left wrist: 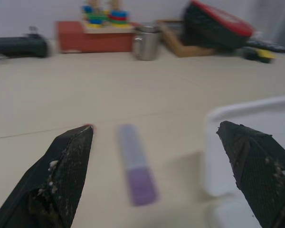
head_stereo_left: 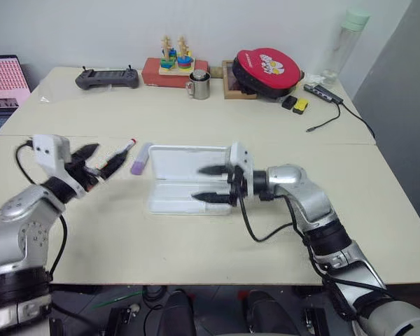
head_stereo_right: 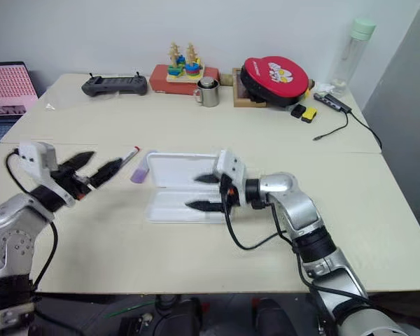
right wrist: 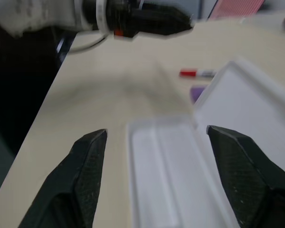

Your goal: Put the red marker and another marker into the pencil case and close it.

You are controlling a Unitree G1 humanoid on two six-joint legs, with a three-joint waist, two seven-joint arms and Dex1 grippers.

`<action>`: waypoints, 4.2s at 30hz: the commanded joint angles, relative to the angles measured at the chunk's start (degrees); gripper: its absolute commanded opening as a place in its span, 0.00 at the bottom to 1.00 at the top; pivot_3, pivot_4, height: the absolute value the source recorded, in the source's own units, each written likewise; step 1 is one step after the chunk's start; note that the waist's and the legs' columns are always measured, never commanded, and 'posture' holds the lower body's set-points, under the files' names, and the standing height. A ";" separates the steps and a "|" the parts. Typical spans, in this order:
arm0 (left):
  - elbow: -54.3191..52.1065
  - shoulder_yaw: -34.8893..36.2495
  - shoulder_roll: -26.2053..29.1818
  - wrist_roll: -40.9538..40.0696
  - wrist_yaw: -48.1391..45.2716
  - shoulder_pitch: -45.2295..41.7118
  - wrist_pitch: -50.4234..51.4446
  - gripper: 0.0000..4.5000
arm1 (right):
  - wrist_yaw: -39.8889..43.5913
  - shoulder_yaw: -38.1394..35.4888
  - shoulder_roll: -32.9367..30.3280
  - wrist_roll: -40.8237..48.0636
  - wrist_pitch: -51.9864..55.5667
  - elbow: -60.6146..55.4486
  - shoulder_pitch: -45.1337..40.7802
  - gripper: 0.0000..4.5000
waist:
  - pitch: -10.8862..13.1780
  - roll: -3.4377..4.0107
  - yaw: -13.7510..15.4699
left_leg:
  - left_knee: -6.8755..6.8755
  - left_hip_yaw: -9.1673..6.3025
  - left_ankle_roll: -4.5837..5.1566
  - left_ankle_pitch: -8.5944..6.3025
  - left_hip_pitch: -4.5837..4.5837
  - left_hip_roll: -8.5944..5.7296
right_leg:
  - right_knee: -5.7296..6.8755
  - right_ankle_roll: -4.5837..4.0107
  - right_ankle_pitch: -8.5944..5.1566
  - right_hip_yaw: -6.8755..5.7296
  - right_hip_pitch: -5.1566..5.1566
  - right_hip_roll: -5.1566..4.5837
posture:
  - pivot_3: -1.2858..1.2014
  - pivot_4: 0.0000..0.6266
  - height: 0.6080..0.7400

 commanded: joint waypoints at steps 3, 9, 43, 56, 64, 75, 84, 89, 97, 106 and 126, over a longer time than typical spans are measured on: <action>10.87 -2.95 0.47 6.02 1.38 -6.54 -4.63 1.00 | -7.20 -4.10 1.22 1.94 1.03 -4.77 -1.22 0.99 | -0.01 -0.01 0.12 | -0.02 0.03 0.00 0.00 -0.05 -0.01 | 0.01 -0.12 0.07 0.00 -0.05 -0.02 | 0.52 0.24 1.00; 27.77 -7.69 1.24 12.26 0.30 -14.39 -7.69 1.00 | -10.14 -4.05 0.83 2.26 2.01 -6.84 -1.31 0.99 | -0.01 -0.01 0.19 | -0.04 -0.02 0.00 0.00 -0.19 -0.02 | 0.00 -0.20 0.10 -0.07 -0.13 0.01 | 0.52 0.24 1.00; 42.90 -8.25 -0.71 17.06 4.67 -20.75 -10.11 0.08 | -13.16 -5.02 -1.49 6.38 2.12 -9.49 -1.87 1.00 | -0.01 -0.01 0.46 | -0.03 -0.22 -0.02 0.02 -0.35 -0.01 | 0.05 -0.21 0.10 -0.25 -0.18 0.03 | 0.52 0.24 1.00; -0.36 -5.66 -4.71 -7.87 -18.41 -19.27 -5.91 0.08 | -9.19 -11.13 -7.92 14.69 4.77 -15.53 0.09 1.00 | 0.01 -0.05 1.41 | 0.02 -0.47 -0.09 0.06 -0.66 -0.07 | -0.06 -0.23 0.12 -0.53 -0.13 -0.06 | 0.52 0.24 1.00; -2.85 -23.47 3.47 4.39 -35.17 -15.45 -9.21 0.08 | -6.78 -14.47 -16.12 16.35 4.76 -18.49 5.82 1.00 | 0.04 0.25 0.47 | 0.05 -0.46 -0.03 0.09 -0.34 -0.05 | 0.02 -0.13 0.05 -0.41 -0.01 0.03 | 0.52 0.24 1.00; 10.05 -32.60 4.46 17.58 -42.45 -17.88 -23.62 0.08 | -10.61 -11.99 -18.80 15.03 5.90 -25.63 13.53 1.00 | 0.08 0.29 0.39 | 0.04 -0.36 -0.01 0.08 -0.53 -0.05 | 0.00 -0.17 0.01 -0.27 -0.22 0.03 | 0.52 0.24 1.00; 16.01 -34.66 4.06 24.33 -42.03 -19.25 -28.14 0.41 | -11.55 -10.04 -18.76 14.33 6.16 -25.96 13.29 1.00 | 0.08 0.28 0.58 | 0.08 -0.39 -0.01 0.09 -0.53 -0.05 | 0.01 -0.11 -0.01 -0.31 -0.19 0.02 | 0.52 0.24 1.00; 15.41 -32.98 3.41 23.22 -41.75 -18.80 -27.81 0.61 | -11.67 -9.75 -18.77 14.55 6.20 -26.08 13.42 1.00 | 0.08 0.28 0.67 | 0.08 -0.40 -0.01 0.09 -0.53 -0.05 | 0.01 -0.13 -0.01 -0.33 -0.19 0.02 | 0.52 0.24 1.00; 1.58 -13.53 -4.53 0.32 -25.02 -21.12 -2.69 0.99 | -12.63 -9.86 -16.81 15.67 6.36 -26.07 11.84 1.00 | 0.08 0.27 0.79 | 0.14 -0.46 -0.01 0.09 -0.55 -0.04 | 0.04 -0.12 0.00 -0.38 -0.14 0.02 | 0.52 0.24 1.00; 5.95 -1.45 -7.48 5.00 4.98 -20.98 -1.97 1.00 | -13.68 -8.37 -13.08 14.54 5.95 -22.99 7.38 1.00 | 0.08 0.26 0.33 | 0.23 -0.54 -0.01 0.10 -0.45 -0.04 | 0.09 -0.17 0.07 -0.43 -0.01 0.03 | 0.52 0.24 1.00; 16.71 -14.03 -7.97 15.26 3.71 -14.13 0.35 1.00 | -13.41 -6.66 -10.68 14.29 5.96 -22.08 5.51 1.00 | 0.08 0.25 1.13 | 0.19 -0.51 -0.02 0.10 -0.50 -0.06 | 0.06 -0.18 0.10 -0.46 -0.06 0.02 | 0.52 0.24 1.00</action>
